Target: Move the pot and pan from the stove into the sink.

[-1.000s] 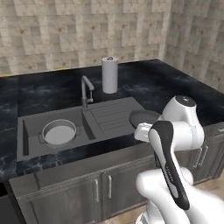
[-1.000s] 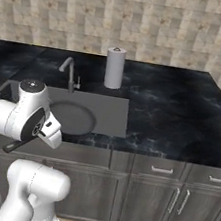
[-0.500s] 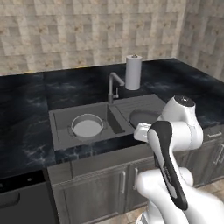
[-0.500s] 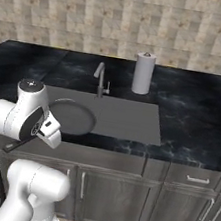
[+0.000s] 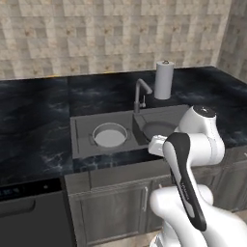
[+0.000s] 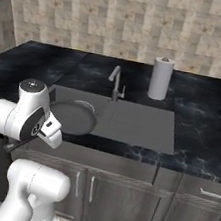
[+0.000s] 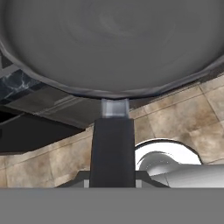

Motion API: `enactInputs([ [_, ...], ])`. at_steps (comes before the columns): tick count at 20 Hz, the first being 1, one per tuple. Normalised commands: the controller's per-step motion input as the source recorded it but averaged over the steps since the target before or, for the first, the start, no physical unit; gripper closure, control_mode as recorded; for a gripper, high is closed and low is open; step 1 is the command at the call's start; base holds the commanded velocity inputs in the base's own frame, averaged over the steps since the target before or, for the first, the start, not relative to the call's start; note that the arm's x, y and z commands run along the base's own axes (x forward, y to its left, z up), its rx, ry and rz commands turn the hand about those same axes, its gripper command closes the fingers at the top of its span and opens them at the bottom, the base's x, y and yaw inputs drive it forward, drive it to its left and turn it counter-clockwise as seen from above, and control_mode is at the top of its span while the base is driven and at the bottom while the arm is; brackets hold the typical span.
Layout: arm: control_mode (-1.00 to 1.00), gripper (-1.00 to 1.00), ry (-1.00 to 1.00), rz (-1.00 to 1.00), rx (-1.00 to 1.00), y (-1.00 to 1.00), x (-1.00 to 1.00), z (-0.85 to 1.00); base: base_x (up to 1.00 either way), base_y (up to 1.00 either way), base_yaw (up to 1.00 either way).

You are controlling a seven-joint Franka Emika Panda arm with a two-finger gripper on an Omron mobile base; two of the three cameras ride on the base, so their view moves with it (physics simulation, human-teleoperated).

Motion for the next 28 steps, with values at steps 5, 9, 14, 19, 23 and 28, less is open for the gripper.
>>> enactInputs([
  [5, 1.00, 1.00, 0.00, 0.00, 0.00, 0.00, 0.00, 0.00, -0.07, 0.00, 0.10],
  [9, 1.00, 1.00, 0.00, 0.00, 0.00, 0.00, 0.00, 0.00, 0.06, 0.00, 0.00],
  [14, 1.00, 1.00, 0.00, 0.00, 0.00, 0.00, 0.00, 0.00, 0.41, 0.07, 0.00],
  [19, 1.00, 1.00, 0.00, 0.00, 0.00, 0.00, 0.00, 0.00, 0.53, 0.22, 0.00],
  [23, 1.00, 1.00, 0.00, 0.00, 0.00, 0.00, 0.00, 0.00, 0.49, 0.29, 0.02],
  [28, 1.00, 1.00, 0.00, 0.00, 0.00, 0.00, 0.00, 0.00, 0.42, 0.32, 0.02],
])
